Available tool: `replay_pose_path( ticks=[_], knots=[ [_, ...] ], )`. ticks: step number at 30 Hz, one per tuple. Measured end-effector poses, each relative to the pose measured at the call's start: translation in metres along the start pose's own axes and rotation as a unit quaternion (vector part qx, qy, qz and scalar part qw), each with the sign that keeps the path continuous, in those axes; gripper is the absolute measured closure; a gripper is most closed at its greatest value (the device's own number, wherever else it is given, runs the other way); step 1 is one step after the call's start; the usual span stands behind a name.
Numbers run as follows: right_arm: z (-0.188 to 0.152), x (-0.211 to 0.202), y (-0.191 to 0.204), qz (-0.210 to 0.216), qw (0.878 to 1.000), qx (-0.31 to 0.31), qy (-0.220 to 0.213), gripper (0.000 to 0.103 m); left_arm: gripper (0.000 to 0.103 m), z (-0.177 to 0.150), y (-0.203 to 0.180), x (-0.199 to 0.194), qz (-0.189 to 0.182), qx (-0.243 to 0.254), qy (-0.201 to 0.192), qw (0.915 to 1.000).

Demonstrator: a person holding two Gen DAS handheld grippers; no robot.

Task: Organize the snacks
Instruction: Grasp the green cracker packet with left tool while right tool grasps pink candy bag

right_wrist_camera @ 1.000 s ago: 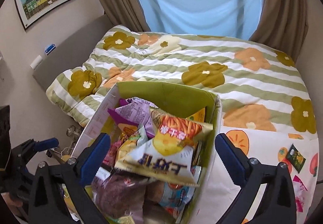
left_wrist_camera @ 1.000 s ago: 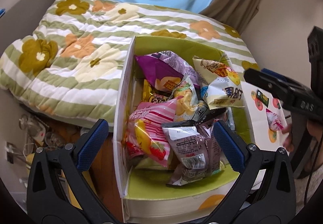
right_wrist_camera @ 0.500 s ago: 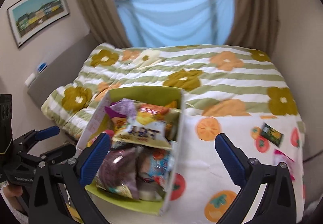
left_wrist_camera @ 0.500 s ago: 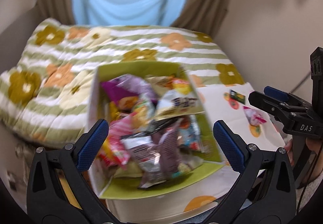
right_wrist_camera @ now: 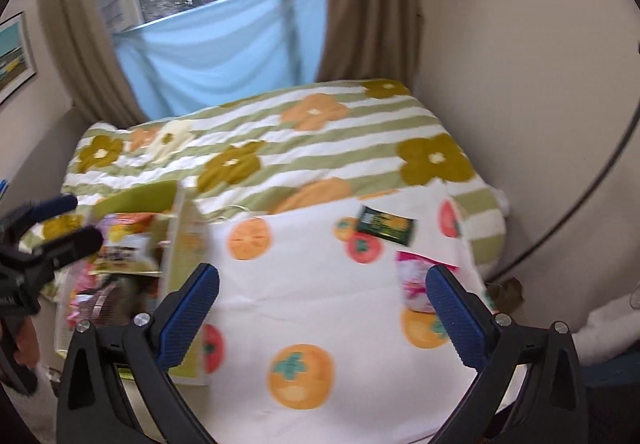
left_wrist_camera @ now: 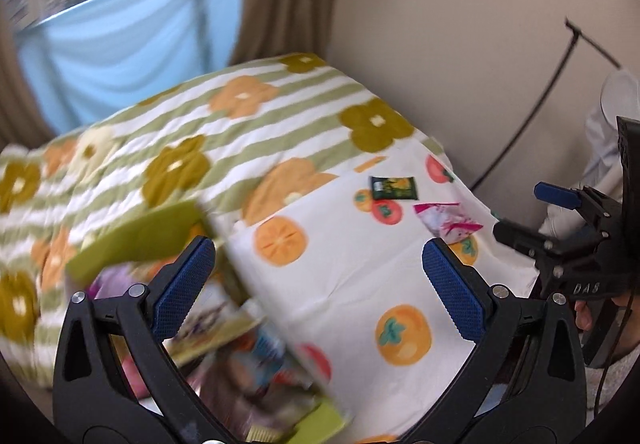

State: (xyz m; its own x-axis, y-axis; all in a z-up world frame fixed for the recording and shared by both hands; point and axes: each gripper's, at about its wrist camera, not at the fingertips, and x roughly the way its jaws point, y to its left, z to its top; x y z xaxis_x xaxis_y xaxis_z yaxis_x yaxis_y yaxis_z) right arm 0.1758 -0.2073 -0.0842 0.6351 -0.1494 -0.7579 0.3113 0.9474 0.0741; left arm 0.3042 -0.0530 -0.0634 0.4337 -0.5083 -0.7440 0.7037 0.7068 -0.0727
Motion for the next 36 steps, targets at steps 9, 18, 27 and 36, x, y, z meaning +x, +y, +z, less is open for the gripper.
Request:
replay_pose_path(
  ticks=[9,18,27,36],
  knots=[
    [-0.008,0.053,-0.071,-0.02,0.999,0.039,0.032,0.0,0.001,0.066,-0.088,0.135,-0.055,0.154,0.085,0.9828],
    [-0.037,0.104,-0.103,-0.044,0.995,0.074,0.045,0.0,0.001,0.065,-0.143,0.264,-0.093,0.346,0.163,0.9193],
    [-0.063,0.143,-0.115,-0.043,0.991,0.109,0.068,0.0,0.012,0.054,-0.17,0.342,-0.113,0.497,0.194,0.8384],
    [-0.068,0.163,-0.12,-0.056,0.988,0.119,0.085,0.0,0.026,0.046,-0.181,0.375,-0.137,0.532,0.218,0.8068]
  ],
)
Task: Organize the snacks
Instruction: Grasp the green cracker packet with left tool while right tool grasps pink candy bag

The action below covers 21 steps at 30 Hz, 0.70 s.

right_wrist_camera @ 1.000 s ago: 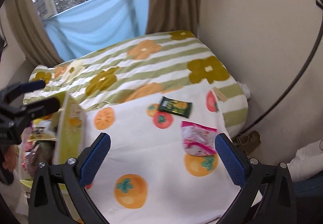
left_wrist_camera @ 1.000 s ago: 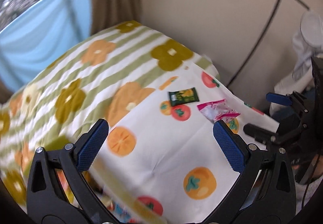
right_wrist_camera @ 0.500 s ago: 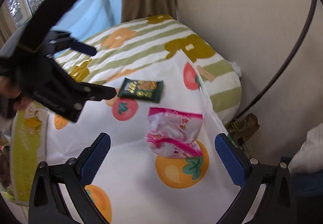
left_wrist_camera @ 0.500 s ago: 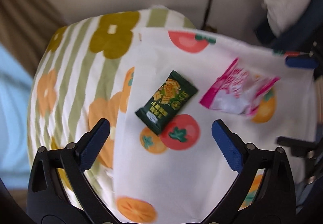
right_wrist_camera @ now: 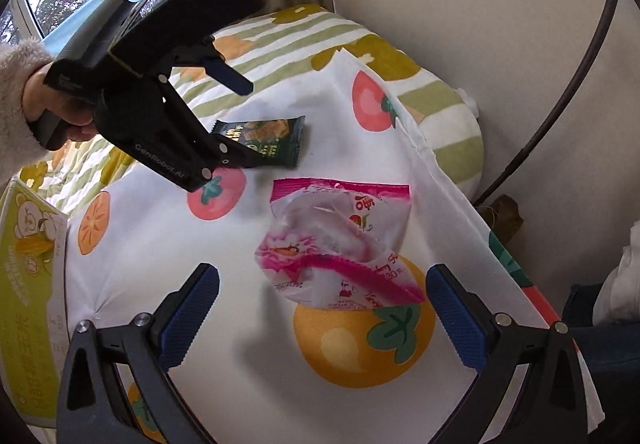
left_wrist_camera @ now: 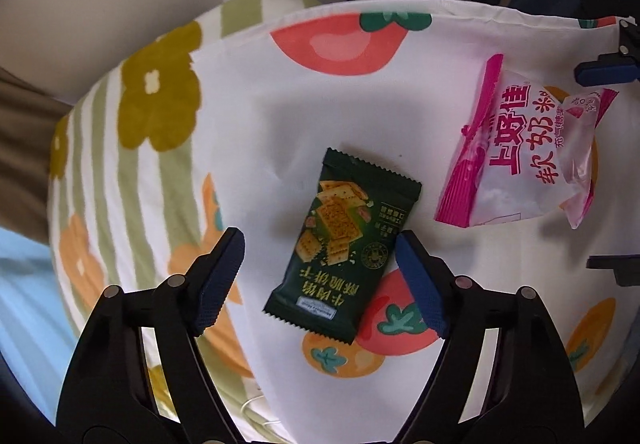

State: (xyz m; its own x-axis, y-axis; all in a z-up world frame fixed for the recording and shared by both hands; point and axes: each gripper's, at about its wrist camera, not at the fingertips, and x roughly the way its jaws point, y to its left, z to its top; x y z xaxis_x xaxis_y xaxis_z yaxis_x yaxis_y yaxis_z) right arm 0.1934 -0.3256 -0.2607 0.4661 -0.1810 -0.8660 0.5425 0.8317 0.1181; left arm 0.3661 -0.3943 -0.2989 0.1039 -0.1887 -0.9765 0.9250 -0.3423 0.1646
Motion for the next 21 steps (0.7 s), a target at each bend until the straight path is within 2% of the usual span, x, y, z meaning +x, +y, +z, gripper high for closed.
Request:
replay_pose_path(
  ticks=[5,8,9,10,14,21],
  knots=[
    [0.002,0.008,-0.002,0.006,1.0,0.003,0.004,0.0,0.03,-0.002,0.004,0.002,-0.018,-0.008,-0.003,0.9998],
    [0.005,0.015,-0.002,0.009,1.0,0.002,0.007,0.0,0.044,-0.004,0.006,0.003,-0.043,-0.02,-0.005,0.9989],
    [0.007,0.017,-0.002,0.01,1.0,0.001,0.007,0.0,0.051,-0.005,0.006,0.003,-0.052,-0.025,-0.005,0.9983],
    [0.008,0.018,-0.002,0.01,1.0,-0.001,0.006,0.0,0.053,-0.006,0.005,0.002,-0.054,-0.027,-0.004,0.9981],
    [0.012,0.023,-0.002,0.011,1.0,-0.009,0.003,0.0,0.057,-0.008,-0.001,-0.001,-0.052,-0.032,0.004,0.9982],
    [0.014,0.03,0.002,0.007,1.0,-0.025,0.003,0.0,0.059,-0.017,-0.008,-0.005,-0.059,-0.079,0.014,0.995]
  ],
)
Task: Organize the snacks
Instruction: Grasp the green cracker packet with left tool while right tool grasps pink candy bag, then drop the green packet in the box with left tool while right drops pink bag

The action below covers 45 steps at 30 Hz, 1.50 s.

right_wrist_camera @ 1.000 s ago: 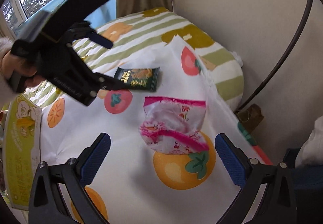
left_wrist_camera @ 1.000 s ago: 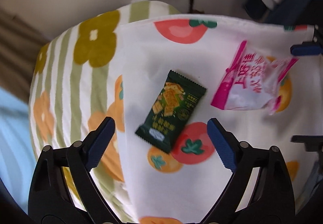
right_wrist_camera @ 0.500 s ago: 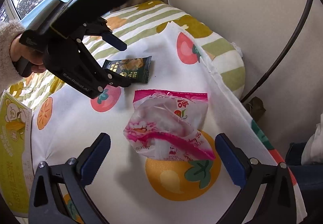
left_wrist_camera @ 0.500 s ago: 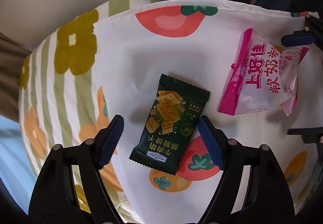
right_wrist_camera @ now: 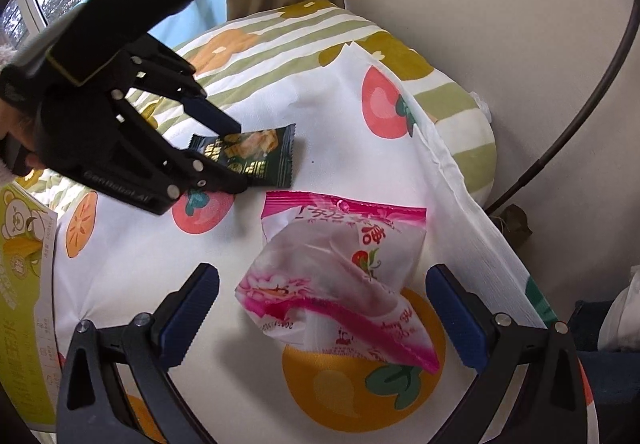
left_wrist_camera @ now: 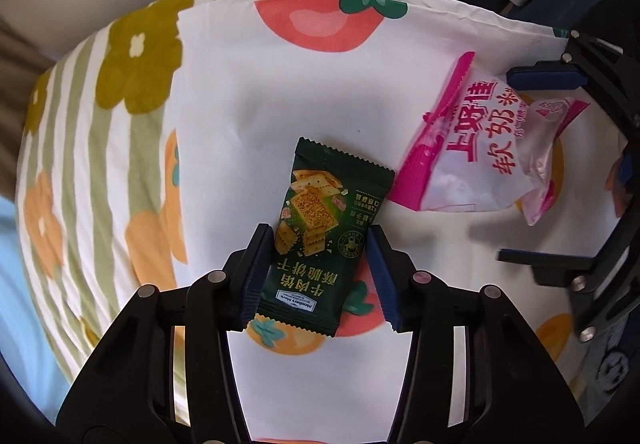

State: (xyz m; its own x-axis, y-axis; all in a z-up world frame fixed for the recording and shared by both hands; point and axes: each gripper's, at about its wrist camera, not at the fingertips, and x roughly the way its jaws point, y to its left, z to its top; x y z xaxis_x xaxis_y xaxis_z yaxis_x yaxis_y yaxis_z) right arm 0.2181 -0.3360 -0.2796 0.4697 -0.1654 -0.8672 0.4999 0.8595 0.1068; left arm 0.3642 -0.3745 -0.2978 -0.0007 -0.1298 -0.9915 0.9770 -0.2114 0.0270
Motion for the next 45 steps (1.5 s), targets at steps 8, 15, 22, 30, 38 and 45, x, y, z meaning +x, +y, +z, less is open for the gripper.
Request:
replay_pose_path(
  ticks=[8,15,22,30,38,45],
  knots=[
    [-0.002,0.007,0.008,-0.012,1.0,-0.026,-0.002,0.0,0.06,-0.022,-0.004,-0.018,0.001,-0.073,-0.001,0.9973],
    [0.0,0.017,0.015,-0.025,0.998,-0.057,0.01,0.031,0.06,-0.048,-0.003,-0.045,0.013,-0.15,-0.012,0.9885],
    [0.002,0.005,0.014,-0.003,0.998,-0.069,0.002,0.044,0.06,-0.087,-0.006,-0.085,0.024,-0.237,-0.043,0.9702],
    [0.017,-0.048,0.04,0.032,0.991,-0.125,-0.04,0.045,0.06,-0.141,-0.02,-0.163,0.064,-0.317,-0.085,0.9423],
    [0.044,-0.124,0.12,0.126,0.966,-0.209,-0.086,0.045,0.06,-0.238,-0.041,-0.255,0.11,-0.421,-0.134,0.8906],
    [0.038,-0.17,0.207,0.214,0.932,-0.273,-0.104,0.045,0.06,-0.341,-0.072,-0.294,0.154,-0.504,-0.141,0.8384]
  ],
)
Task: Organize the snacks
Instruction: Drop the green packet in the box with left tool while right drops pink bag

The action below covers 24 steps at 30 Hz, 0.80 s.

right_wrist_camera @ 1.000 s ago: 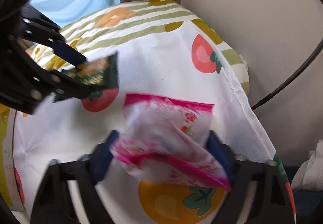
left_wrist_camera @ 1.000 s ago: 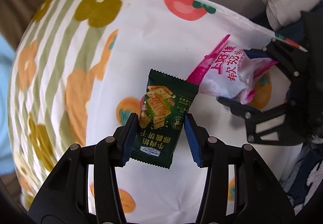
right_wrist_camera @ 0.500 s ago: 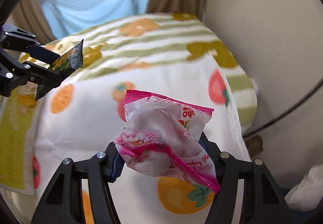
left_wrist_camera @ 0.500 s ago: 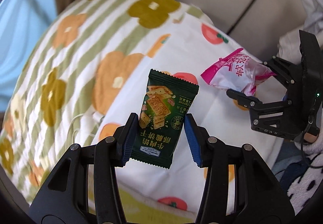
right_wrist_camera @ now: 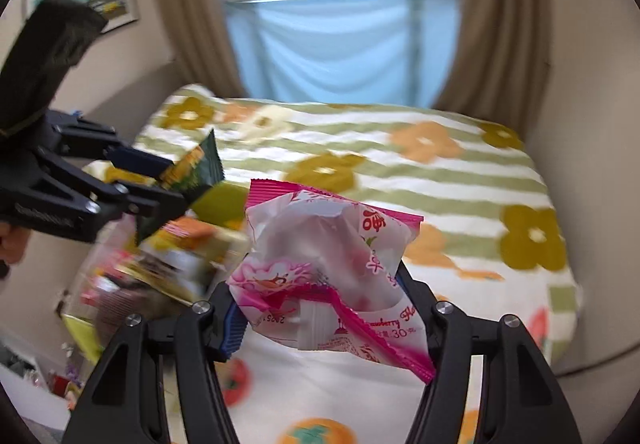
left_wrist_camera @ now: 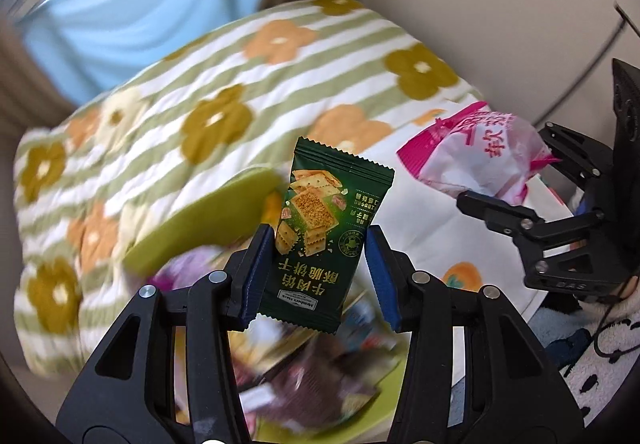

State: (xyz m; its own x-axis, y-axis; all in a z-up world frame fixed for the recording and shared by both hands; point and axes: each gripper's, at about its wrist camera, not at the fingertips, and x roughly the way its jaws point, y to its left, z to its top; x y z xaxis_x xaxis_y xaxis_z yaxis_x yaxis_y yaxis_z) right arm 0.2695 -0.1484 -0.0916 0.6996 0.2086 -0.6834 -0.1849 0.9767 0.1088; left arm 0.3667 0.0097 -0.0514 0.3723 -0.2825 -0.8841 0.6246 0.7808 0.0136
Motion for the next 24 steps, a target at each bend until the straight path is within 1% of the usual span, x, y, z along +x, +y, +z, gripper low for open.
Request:
replay_pose_path(
  ticks=[3,5,9,11,16,18,20,21,22,23,24],
  knots=[
    [0.009,0.005,0.036,0.024,0.999,-0.022,-0.005,0.045,0.06,-0.032,0.035,-0.015,0.018,-0.036,-0.001,0.9992],
    [0.012,0.01,0.056,0.039,0.999,-0.03,-0.005,0.045,0.06,-0.049,0.053,-0.019,0.024,-0.057,0.002,0.9981],
    [0.017,0.02,0.098,0.057,0.997,-0.044,0.001,0.045,0.06,-0.082,0.091,-0.017,0.028,-0.106,0.011,0.9939],
    [0.019,0.026,0.112,0.063,0.997,-0.045,0.006,0.045,0.06,-0.096,0.108,-0.01,0.022,-0.128,0.016,0.9914],
    [0.03,0.039,0.139,0.053,0.997,-0.055,0.014,0.045,0.06,-0.122,0.133,0.012,0.015,-0.162,0.037,0.9861],
    [0.037,0.043,0.143,0.044,0.997,-0.055,0.013,0.045,0.06,-0.128,0.14,0.018,0.004,-0.171,0.039,0.9844],
    [0.044,0.049,0.146,0.034,0.998,-0.053,0.013,0.045,0.059,-0.132,0.146,0.023,-0.007,-0.178,0.033,0.9834],
    [0.045,0.051,0.148,0.032,0.998,-0.052,0.014,0.045,0.058,-0.134,0.149,0.023,-0.009,-0.179,0.028,0.9834],
    [0.047,0.055,0.151,0.028,0.998,-0.05,0.017,0.045,0.053,-0.134,0.151,0.024,-0.012,-0.181,0.023,0.9832],
    [0.048,0.059,0.152,0.026,0.998,-0.049,0.019,0.045,0.047,-0.134,0.152,0.025,-0.009,-0.184,0.022,0.9826],
    [0.049,0.061,0.154,0.025,0.998,-0.047,0.021,0.045,0.023,-0.136,0.155,0.026,-0.003,-0.189,0.022,0.9818]
  ],
)
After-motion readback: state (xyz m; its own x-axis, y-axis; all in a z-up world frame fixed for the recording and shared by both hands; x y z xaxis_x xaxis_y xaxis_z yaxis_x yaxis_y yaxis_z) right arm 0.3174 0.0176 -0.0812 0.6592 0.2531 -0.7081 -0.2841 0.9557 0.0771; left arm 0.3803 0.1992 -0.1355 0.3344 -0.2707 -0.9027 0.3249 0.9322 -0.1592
